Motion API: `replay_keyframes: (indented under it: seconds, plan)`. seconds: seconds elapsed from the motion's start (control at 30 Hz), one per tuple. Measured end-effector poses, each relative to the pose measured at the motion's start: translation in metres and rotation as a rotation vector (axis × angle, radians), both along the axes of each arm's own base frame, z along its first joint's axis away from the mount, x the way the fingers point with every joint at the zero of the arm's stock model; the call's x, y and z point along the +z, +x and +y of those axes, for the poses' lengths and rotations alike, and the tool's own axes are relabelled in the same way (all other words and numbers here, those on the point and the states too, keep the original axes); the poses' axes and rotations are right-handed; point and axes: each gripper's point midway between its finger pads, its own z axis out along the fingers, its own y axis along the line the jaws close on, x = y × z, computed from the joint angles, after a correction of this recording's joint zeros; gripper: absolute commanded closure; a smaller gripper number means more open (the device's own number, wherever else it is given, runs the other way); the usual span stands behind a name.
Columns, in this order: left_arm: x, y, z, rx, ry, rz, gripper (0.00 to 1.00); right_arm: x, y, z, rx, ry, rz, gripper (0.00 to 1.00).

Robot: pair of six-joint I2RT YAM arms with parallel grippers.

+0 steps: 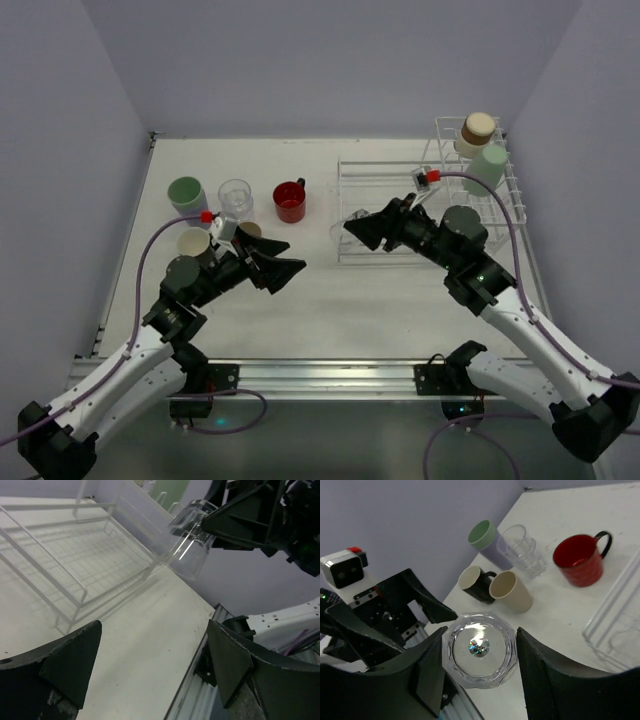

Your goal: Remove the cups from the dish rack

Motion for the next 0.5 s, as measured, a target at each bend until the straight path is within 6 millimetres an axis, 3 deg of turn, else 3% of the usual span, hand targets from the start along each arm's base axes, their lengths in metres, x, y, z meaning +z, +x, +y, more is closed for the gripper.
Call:
replay_keyframes:
  seconds: [0.1,0.27,0.4,0.5]
  plan:
    - [-0.008,-0.002,-0.015,-0.079,-0.062,0.059,0.13,-0.022,-0.006,0.033,0.111,0.015,0.053,0.79]
    - [0.005,-0.006,-0.028,-0.142,-0.157,0.070,0.18,-0.021,-0.021,0.069,0.254,0.096,0.042,0.79]
    - [0.010,-0.012,-0.037,-0.181,-0.196,0.070,0.26,-0.023,-0.023,0.081,0.299,0.141,0.039,0.79]
    - [0.007,-0.017,-0.043,-0.200,-0.203,0.096,0.38,-0.028,-0.023,0.083,0.303,0.168,0.042,0.78]
